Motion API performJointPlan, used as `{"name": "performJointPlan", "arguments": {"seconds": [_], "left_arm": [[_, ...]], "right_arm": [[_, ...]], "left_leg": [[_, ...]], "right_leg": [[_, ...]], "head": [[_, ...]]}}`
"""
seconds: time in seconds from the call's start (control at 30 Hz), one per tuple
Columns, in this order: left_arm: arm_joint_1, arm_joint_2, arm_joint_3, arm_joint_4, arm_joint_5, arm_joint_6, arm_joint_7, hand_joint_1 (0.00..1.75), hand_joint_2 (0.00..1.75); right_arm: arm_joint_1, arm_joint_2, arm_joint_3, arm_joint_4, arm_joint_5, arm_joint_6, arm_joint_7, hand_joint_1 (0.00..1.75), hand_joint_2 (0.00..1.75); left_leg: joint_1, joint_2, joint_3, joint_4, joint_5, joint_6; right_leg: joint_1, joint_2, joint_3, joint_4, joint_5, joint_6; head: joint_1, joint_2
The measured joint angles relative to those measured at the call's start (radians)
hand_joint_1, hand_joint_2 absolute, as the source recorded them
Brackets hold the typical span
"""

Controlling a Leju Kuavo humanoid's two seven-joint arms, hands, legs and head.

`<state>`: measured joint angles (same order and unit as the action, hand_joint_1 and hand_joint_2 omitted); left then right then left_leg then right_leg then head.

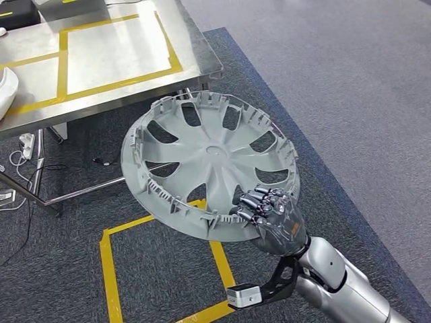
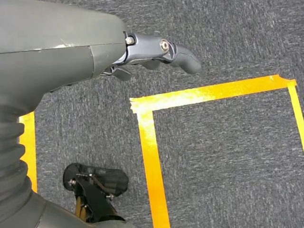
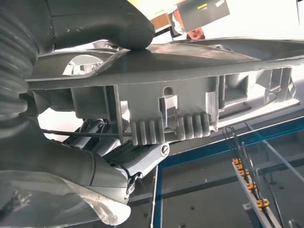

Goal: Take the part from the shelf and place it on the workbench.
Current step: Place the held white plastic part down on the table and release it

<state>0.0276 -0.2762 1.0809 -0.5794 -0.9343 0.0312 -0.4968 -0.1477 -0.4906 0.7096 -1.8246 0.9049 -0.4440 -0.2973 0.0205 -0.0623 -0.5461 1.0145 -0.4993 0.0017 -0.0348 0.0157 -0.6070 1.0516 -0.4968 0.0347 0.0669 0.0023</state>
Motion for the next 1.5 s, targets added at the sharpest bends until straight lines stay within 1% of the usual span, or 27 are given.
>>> {"name": "performJointPlan", "arguments": {"seconds": [0.07, 0.23, 0.5, 0.53, 0.6, 0.63, 0.7, 0.73, 0.77, 0.83, 0.87, 0.9, 0.93, 0.97, 1.0, 1.03, 1.07, 1.1, 1.17, 1.23, 1.27, 1.3, 1.33, 1.37, 1.4, 1.43, 1.5], "left_arm": [[0.0, 0.0, -0.001, 0.002, 0.0, 0.002, 0.001, 0.0, 1.75], [0.0, 0.0, -0.002, 0.007, 0.002, 0.006, 0.001, 0.0, 1.75], [0.0, 0.002, -0.005, 0.011, 0.005, 0.008, 0.001, 0.0, 1.75], [0.0, 0.003, -0.005, 0.011, 0.006, 0.009, 0.001, 0.0, 1.75], [0.0, 0.005, -0.006, 0.012, 0.009, 0.009, 0.001, 0.0, 1.75], [0.0, 0.005, -0.007, 0.012, 0.01, 0.009, 0.002, 0.0, 1.75], [-0.001, 0.005, -0.01, 0.013, 0.011, 0.01, 0.001, 0.0, 1.75], [-0.002, 0.004, -0.011, 0.014, 0.011, 0.011, 0.001, 0.0, 1.75], [-0.002, 0.004, -0.013, 0.015, 0.012, 0.012, 0.001, 0.0, 1.75], [-0.003, 0.005, -0.015, 0.018, 0.013, 0.012, 0.002, 0.0, 1.75], [-0.003, 0.005, -0.015, 0.019, 0.013, 0.012, 0.002, 0.0, 1.75], [-0.002, 0.005, -0.016, 0.02, 0.014, 0.012, 0.002, 0.0, 1.75], [-0.002, 0.005, -0.016, 0.021, 0.014, 0.012, 0.002, 0.0, 1.75], [-0.002, 0.004, -0.016, 0.022, 0.014, 0.012, 0.002, 0.0, 1.75], [-0.002, 0.005, -0.016, 0.023, 0.014, 0.012, 0.002, 0.0, 1.75], [-0.002, 0.005, -0.016, 0.024, 0.014, 0.012, 0.002, 0.0, 1.75], [-0.002, 0.006, -0.017, 0.025, 0.014, 0.013, 0.002, 0.0, 1.75], [-0.002, 0.006, -0.017, 0.025, 0.014, 0.013, 0.003, 0.0, 1.75], [-0.002, 0.006, -0.017, 0.025, 0.014, 0.014, 0.003, 0.0, 1.75], [-0.003, 0.007, -0.018, 0.025, 0.014, 0.015, 0.004, 0.0, 1.75], [-0.004, 0.008, -0.018, 0.025, 0.014, 0.015, 0.004, 0.0, 1.75], [-0.005, 0.008, -0.018, 0.025, 0.014, 0.015, 0.004, 0.0, 1.75], [-0.005, 0.008, -0.018, 0.025, 0.013, 0.015, 0.004, 0.0, 1.75], [-0.005, 0.008, -0.018, 0.026, 0.013, 0.015, 0.004, 0.0, 1.75], [-0.004, 0.008, -0.018, 0.026, 0.014, 0.015, 0.004, 0.0, 1.75], [-0.003, 0.008, -0.019, 0.026, 0.014, 0.015, 0.004, 0.0, 1.75], [-0.003, 0.009, -0.02, 0.026, 0.014, 0.015, 0.005, 0.0, 1.75]], "right_arm": [[0.0, 0.0, 0.0, 0.0, 0.001, 0.0, 0.001, 1.75, 1.75], [0.0, 0.0, 0.0, 0.0, 0.009, 0.0, 0.002, 1.75, 1.75], [0.0, 0.0, 0.0, 0.0, 0.008, 0.005, 0.002, 1.75, 1.75], [0.0, 0.0, 0.0, 0.0, 0.011, 0.006, 0.003, 1.75, 1.75], [0.0, 0.0, 0.0, 0.0, 0.018, 0.007, 0.004, 1.75, 1.75], [0.0, 0.0, 0.0, 0.0, 0.018, 0.007, 0.003, 1.75, 1.75], [0.002, -0.001, -0.001, -0.002, 0.014, 0.005, 0.0, 1.75, 1.75], [0.002, -0.001, -0.002, -0.002, 0.01, 0.005, -0.001, 1.75, 1.75], [0.003, -0.002, -0.002, -0.002, 0.006, 0.005, -0.002, 1.75, 1.75], [0.005, -0.002, -0.002, -0.002, 0.003, 0.004, -0.004, 1.75, 1.75], [0.007, -0.002, -0.001, -0.002, 0.002, 0.004, -0.004, 1.75, 1.75], [0.009, -0.002, -0.001, -0.002, 0.002, 0.004, -0.005, 1.75, 1.75], [0.011, -0.002, -0.001, -0.002, 0.001, 0.004, -0.005, 1.75, 1.75], [0.011, -0.002, -0.001, -0.002, 0.001, 0.004, -0.006, 1.75, 1.75], [0.012, -0.001, 0.0, -0.001, 0.0, 0.003, -0.006, 1.75, 1.75], [0.012, -0.001, 0.0, -0.002, -0.001, 0.003, -0.007, 1.75, 1.75], [0.012, -0.001, 0.0, -0.002, -0.003, 0.002, -0.009, 1.75, 1.75], [0.012, 0.0, 0.0, -0.002, -0.005, 0.0, -0.011, 1.75, 1.75], [0.013, -0.001, -0.001, -0.002, -0.011, -0.001, -0.016, 1.75, 1.75], [0.013, -0.001, -0.003, -0.002, -0.016, -0.001, -0.018, 1.75, 1.75], [0.013, -0.001, -0.004, -0.003, -0.018, -0.001, -0.018, 1.75, 1.75], [0.013, -0.001, -0.005, -0.003, -0.019, -0.001, -0.018, 1.75, 1.75], [0.013, -0.001, -0.005, -0.003, -0.019, -0.001, -0.019, 1.75, 1.75], [0.014, -0.001, -0.006, -0.003, -0.019, -0.001, -0.019, 1.75, 1.75], [0.014, -0.001, -0.006, -0.002, -0.019, -0.001, -0.02, 1.75, 1.75], [0.014, -0.001, -0.006, -0.002, -0.019, -0.001, -0.02, 1.75, 1.75], [0.015, -0.001, -0.006, -0.002, -0.018, -0.001, -0.021, 1.75, 1.75]], "left_leg": [[0.0, 0.001, 0.0, -0.001, -0.001, -0.002], [0.0, 0.002, -0.001, 0.0, -0.002, -0.02], [-0.002, 0.002, -0.002, 0.006, -0.005, -0.022], [-0.002, 0.002, -0.003, 0.009, -0.006, -0.02], [-0.006, 0.002, -0.005, 0.015, -0.008, -0.01], [-0.008, 0.002, -0.004, 0.011, -0.006, -0.001], [-0.005, 0.007, 0.015, -0.028, 0.013, 0.017], [-0.003, 0.009, 0.026, -0.048, 0.024, 0.024], [0.0, 0.011, 0.035, -0.063, 0.031, 0.028], [-0.002, 0.014, 0.039, -0.066, 0.032, 0.033], [-0.002, 0.014, 0.039, -0.062, 0.029, 0.032], [0.0, 0.013, 0.039, -0.058, 0.024, 0.03], [0.002, 0.012, 0.039, -0.051, 0.018, 0.026], [0.005, 0.01, 0.039, -0.041, 0.009, 0.02], [0.007, 0.008, 0.037, -0.03, -0.001, 0.012], [0.007, 0.006, 0.032, -0.016, -0.011, 0.004], [0.005, 0.005, 0.028, -0.005, -0.019, -0.003], [0.004, 0.004, 0.024, 0.0, -0.022, -0.009], [0.005, 0.004, 0.024, 0.003, -0.026, -0.014], [0.005, 0.022, 0.012, 0.036, -0.048, -0.019], [0.005, 0.033, -0.01, 0.083, -0.072, -0.022], [0.004, 0.044, -0.043, 0.147, -0.101, -0.024], [0.004, 0.048, -0.08, 0.218, -0.129, -0.025], [0.004, 0.049, -0.112, 0.274, -0.144, -0.024], [0.004, 0.049, -0.13, 0.3, -0.14, -0.023], [0.004, 0.049, -0.13, 0.287, -0.115, -0.019], [0.002, 0.052, -0.086, 0.168, -0.035, -0.008]], "right_leg": [[0.002, 0.0, 0.0, 0.0, -0.001, -0.002], [0.002, -0.002, 0.003, 0.0, -0.001, -0.001], [0.0, -0.002, 0.011, -0.011, 0.003, 0.004], [-0.002, -0.002, 0.013, -0.014, 0.005, 0.007], [-0.008, -0.002, 0.015, -0.023, 0.01, 0.016], [-0.01, -0.002, 0.019, -0.031, 0.015, 0.023], [-0.007, -0.005, 0.019, -0.037, 0.013, 0.029], [-0.005, -0.006, 0.011, -0.02, 0.001, 0.031], [-0.002, -0.008, -0.01, 0.02, -0.02, 0.03], [0.0, -0.009, -0.074, 0.143, -0.068, 0.035], [-0.001, -0.009, -0.102, 0.192, -0.078, 0.038], [-0.002, -0.009, -0.114, 0.208, -0.07, 0.042], [-0.004, -0.01, -0.107, 0.183, -0.043, 0.046], [-0.006, -0.01, -0.081, 0.124, -0.005, 0.05], [-0.008, -0.007, -0.051, 0.063, 0.019, 0.053], [-0.009, -0.003, -0.026, 0.015, 0.033, 0.05], [-0.008, 0.0, -0.011, -0.01, 0.034, 0.043], [-0.006, 0.002, -0.007, -0.011, 0.024, 0.034], [-0.005, -0.001, -0.007, -0.007, 0.022, 0.015], [-0.006, -0.007, -0.004, -0.008, 0.019, 0.001], [-0.006, -0.012, -0.002, -0.01, 0.018, -0.005], [-0.005, -0.016, -0.001, -0.01, 0.016, -0.008], [-0.004, -0.019, -0.001, -0.01, 0.015, -0.01], [-0.002, -0.022, 0.0, -0.01, 0.014, -0.012], [-0.001, -0.024, 0.001, -0.01, 0.013, -0.012], [0.0, -0.026, 0.002, -0.01, 0.012, -0.012], [0.002, -0.027, 0.007, -0.01, 0.01, -0.01]], "head": [[0.0, 0.0], [0.0, 0.0], [0.001, 0.0], [0.001, 0.0], [0.0, 0.0], [-0.001, 0.0], [0.0, 0.0], [0.002, 0.0], [0.005, 0.0], [0.008, 0.0], [0.008, 0.0], [0.008, 0.0], [0.009, 0.0], [0.009, 0.0], [0.01, 0.0], [0.011, 0.0], [0.011, 0.0], [0.01, 0.0], [0.008, 0.0], [0.006, 0.0], [0.004, 0.0], [0.002, 0.0], [0.001, 0.0], [0.001, 0.0], [0.001, 0.0], [0.001, 0.0], [0.001, 0.0]]}}
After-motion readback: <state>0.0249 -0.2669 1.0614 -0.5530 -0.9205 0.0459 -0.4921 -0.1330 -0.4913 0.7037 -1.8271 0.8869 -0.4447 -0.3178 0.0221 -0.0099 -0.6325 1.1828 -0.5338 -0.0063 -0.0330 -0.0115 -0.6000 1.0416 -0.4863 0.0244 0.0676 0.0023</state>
